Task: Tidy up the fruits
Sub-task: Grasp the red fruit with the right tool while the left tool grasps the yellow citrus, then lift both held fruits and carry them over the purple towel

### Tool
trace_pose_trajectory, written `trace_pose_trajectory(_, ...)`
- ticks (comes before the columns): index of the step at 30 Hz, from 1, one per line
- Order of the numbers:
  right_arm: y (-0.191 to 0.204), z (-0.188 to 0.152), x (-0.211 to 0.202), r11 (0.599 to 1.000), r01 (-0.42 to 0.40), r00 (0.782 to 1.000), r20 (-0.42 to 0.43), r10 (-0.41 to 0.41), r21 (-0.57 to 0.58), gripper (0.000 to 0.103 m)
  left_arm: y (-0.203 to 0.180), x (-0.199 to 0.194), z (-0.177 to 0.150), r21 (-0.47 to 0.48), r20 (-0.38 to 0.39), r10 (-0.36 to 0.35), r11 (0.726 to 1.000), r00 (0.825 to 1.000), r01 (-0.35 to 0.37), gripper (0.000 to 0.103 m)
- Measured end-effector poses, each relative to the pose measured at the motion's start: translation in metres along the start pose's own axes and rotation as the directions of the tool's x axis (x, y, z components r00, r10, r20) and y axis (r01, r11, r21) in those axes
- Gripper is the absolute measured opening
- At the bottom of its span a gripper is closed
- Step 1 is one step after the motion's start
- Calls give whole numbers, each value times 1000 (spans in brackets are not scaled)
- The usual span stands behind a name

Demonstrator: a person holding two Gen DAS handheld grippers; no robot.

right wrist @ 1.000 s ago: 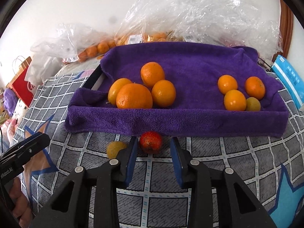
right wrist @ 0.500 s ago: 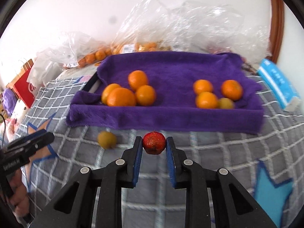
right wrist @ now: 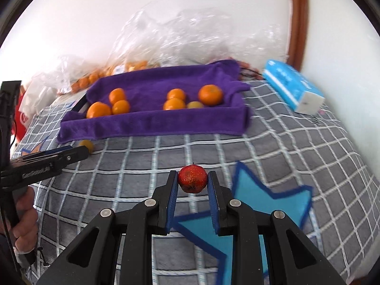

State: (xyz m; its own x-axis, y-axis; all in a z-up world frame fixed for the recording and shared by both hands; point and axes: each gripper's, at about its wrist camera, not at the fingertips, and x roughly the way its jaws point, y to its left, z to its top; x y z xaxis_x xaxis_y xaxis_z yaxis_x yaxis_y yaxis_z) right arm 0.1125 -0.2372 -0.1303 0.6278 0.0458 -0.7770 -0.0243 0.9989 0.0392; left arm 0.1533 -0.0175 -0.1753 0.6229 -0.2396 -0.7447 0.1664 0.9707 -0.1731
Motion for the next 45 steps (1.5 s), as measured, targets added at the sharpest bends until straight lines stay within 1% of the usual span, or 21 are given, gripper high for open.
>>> trace_pose_trajectory(1, -3, -1, 0, 1000, -5, 1000, -3, 5, 9, 25, -4, 3, 1, 22, -3, 20, 1000, 1000, -20, 25)
trace_pose_trajectory(4, -6, -2, 5, 1000, -20, 1000, -16, 20, 23, 25, -13, -1, -2, 101, -3, 71, 992, 997, -71, 24)
trace_pose_trajectory(7, -3, -1, 8, 1000, -21, 1000, -10, 21, 13, 25, -9, -20, -15, 151, 41, 130, 979, 991, -135, 24)
trace_pose_trajectory(9, -1, 1, 8, 999, -33, 999, -4, 33, 12, 25, 0, -29, -22, 151, 52, 177, 972, 983, -183, 24)
trace_pose_trajectory(11, 3, 5, 10, 999, -52, 999, 2, 52, 12, 25, 10, -31, -28, 136, 43, 196, 970, 980, -200, 24)
trace_pose_trajectory(12, 5, 8, 11, 998, -59, 998, 2, 59, 12, 25, 15, -29, -29, 117, 21, 193, 974, 981, -195, 25)
trace_pose_trajectory(13, 7, 9, 13, 998, -67, 998, 3, 67, 11, 25, 22, -28, -28, 90, 13, 172, 981, 985, -173, 26)
trace_pose_trajectory(14, 11, 11, 16, 997, -74, 997, 5, 74, 10, 25, 27, -30, -27, 60, 14, 154, 986, 988, -154, 26)
trace_pose_trajectory(16, 16, 14, 21, 997, -80, 997, 5, 80, 7, 25, 30, -29, -27, 40, 14, 140, 989, 990, -140, 26)
trace_pose_trajectory(18, 21, 14, 26, 996, -90, 996, 2, 90, 6, 25, 29, -28, -26, 45, 13, 137, 989, 990, -138, 26)
trace_pose_trajectory(22, 26, 11, 36, 996, -94, 995, -27, 94, -1, 25, 21, -25, -26, 74, 10, 163, 984, 987, -163, 29)
trace_pose_trajectory(24, 25, 12, 35, 995, -104, 994, -20, 104, 5, 25, 20, -24, -26, 75, 10, 158, 985, 987, -158, 31)
trace_pose_trajectory(31, 16, 11, 36, 992, -117, 993, -16, 118, 48, 25, 28, -27, -25, 25, 13, 106, 994, 994, -106, 31)
trace_pose_trajectory(33, 15, 11, 36, 991, -120, 992, -16, 121, 55, 25, 31, -28, -25, 9, 17, 102, 995, 995, -102, 27)
trace_pose_trajectory(34, 14, 11, 35, 990, -127, 992, -14, 128, 59, 25, 33, -29, -25, -3, 17, 89, 996, 996, -89, 24)
trace_pose_trajectory(35, 14, 11, 35, 989, -131, 991, -13, 132, 61, 25, 38, -32, -25, -25, 26, 29, 999, 999, -28, 24)
trace_pose_trajectory(37, 14, 11, 36, 988, -143, 990, -15, 144, 64, 25, 47, -40, -25, -65, 61, -54, 996, 997, 58, 24)
trace_pose_trajectory(39, 13, 11, 36, 986, -152, 988, -15, 153, 66, 25, 49, -44, -27, -82, 90, -50, 995, 995, 58, 24)
trace_pose_trajectory(43, 12, 11, 35, 986, -149, 989, -7, 150, 75, 25, 40, -46, -27, -37, 98, -61, 997, 993, 65, 25)
trace_pose_trajectory(45, 10, 10, 34, 985, -154, 988, -4, 154, 81, 25, 39, -48, -28, -30, 112, -67, 997, 991, 71, 25)
